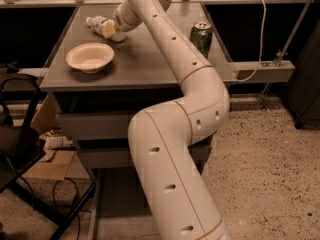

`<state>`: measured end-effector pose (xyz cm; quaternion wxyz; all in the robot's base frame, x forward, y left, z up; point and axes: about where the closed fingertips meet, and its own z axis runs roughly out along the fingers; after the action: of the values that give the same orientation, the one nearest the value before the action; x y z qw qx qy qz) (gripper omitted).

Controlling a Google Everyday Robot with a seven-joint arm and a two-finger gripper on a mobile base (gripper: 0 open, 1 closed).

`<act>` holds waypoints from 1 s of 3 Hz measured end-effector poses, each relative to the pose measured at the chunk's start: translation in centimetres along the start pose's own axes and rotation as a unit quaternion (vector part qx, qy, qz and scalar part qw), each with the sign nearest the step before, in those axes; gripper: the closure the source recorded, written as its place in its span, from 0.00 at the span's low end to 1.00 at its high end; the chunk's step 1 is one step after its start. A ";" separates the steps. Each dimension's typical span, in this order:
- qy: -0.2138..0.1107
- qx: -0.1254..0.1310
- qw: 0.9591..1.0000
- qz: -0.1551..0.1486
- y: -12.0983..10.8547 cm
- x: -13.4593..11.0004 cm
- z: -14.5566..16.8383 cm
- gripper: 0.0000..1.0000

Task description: Place blue plastic bottle into bottom drawer

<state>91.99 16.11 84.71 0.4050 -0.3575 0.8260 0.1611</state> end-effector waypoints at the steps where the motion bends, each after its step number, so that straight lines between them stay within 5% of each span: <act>1: 0.000 0.000 1.000 0.000 0.0 0.0 0.0 0.68; 2: -0.001 -0.001 1.000 -0.002 0.0 -0.1 -0.2 0.98; 3: -0.005 -0.004 1.000 -0.008 -0.1 -0.5 -1.2 1.00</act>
Offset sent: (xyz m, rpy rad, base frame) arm 0.0000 0.0000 0.0000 0.0000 0.0000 0.0000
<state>91.57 15.62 85.89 0.4090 -0.3650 0.8203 0.1631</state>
